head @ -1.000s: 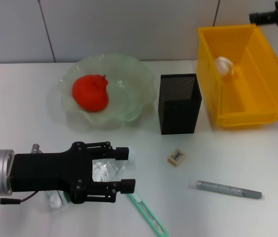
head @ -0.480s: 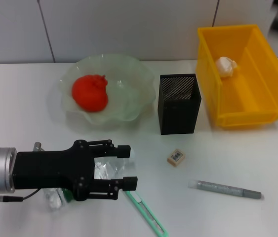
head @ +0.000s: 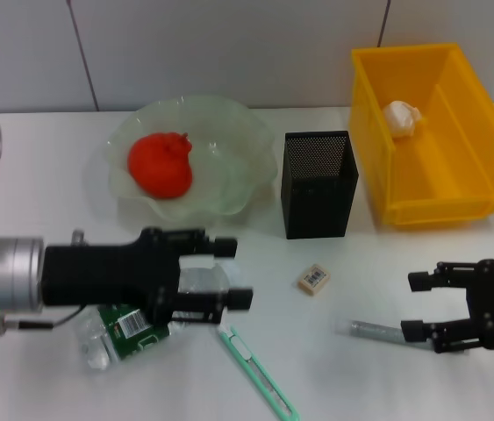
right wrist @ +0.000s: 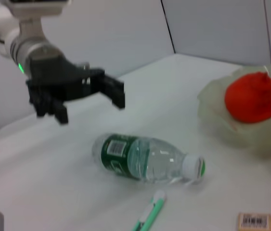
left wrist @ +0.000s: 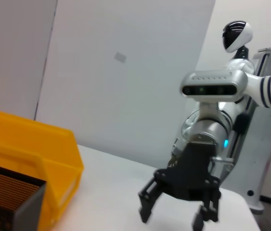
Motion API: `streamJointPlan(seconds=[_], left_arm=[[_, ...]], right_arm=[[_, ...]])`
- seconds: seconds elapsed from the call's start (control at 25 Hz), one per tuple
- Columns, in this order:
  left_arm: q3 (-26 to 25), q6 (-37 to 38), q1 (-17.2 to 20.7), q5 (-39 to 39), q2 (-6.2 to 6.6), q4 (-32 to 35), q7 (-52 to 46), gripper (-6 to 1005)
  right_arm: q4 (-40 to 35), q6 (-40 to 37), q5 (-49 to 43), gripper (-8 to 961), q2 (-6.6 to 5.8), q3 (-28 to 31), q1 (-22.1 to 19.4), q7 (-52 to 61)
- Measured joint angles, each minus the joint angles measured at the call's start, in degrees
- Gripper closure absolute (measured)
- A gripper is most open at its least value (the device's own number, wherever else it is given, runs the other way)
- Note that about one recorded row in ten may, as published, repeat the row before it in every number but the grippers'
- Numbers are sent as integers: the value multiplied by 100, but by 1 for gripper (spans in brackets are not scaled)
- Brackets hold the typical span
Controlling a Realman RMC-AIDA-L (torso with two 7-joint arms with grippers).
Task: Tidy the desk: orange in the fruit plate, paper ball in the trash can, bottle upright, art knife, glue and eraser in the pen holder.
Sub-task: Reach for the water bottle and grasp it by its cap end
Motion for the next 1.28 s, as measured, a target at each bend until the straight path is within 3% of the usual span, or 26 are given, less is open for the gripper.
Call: streamJointPlan(seconds=[0.2,0.24,0.4,0.44,0.48,0.52,0.68,0.8,1.28], left_arm=[[-77,-318,-390,571,-34,412,-681,234],[-144,-436,-575,1034,-97,667,-1090,234],[-184,-498,-747,1569,-172,992,-1566,234],[-188,-526,-969,2363,-303,1573,-2348,234],[-188,-526,-969,2363,-303,1573,-2348,234],[-67,-530,-1292,3372,-424,2173,-3352,234],[53,-536,-1491,3673,-436,2219,-3789,240],[572,-731,-1899,4393,-458,2193,-4829,240],[1333,-1212,-2099,4888,-486,1883,-5431,241]], right_arm=[[46,107,-134,126,74,19,-32,-193],[48,128,-166,126,92,10,-33,-200],[19,151,-243,126,119,-2,-33,-203],[17,151,-257,126,118,-2,-36,-204],[16,152,-278,126,111,-3,-37,-214],[14,152,-298,126,105,-3,-37,-245],[13,153,-319,126,94,2,-22,-275],[6,152,-331,127,89,1,-6,-295],[-5,150,-335,127,77,47,5,-360]])
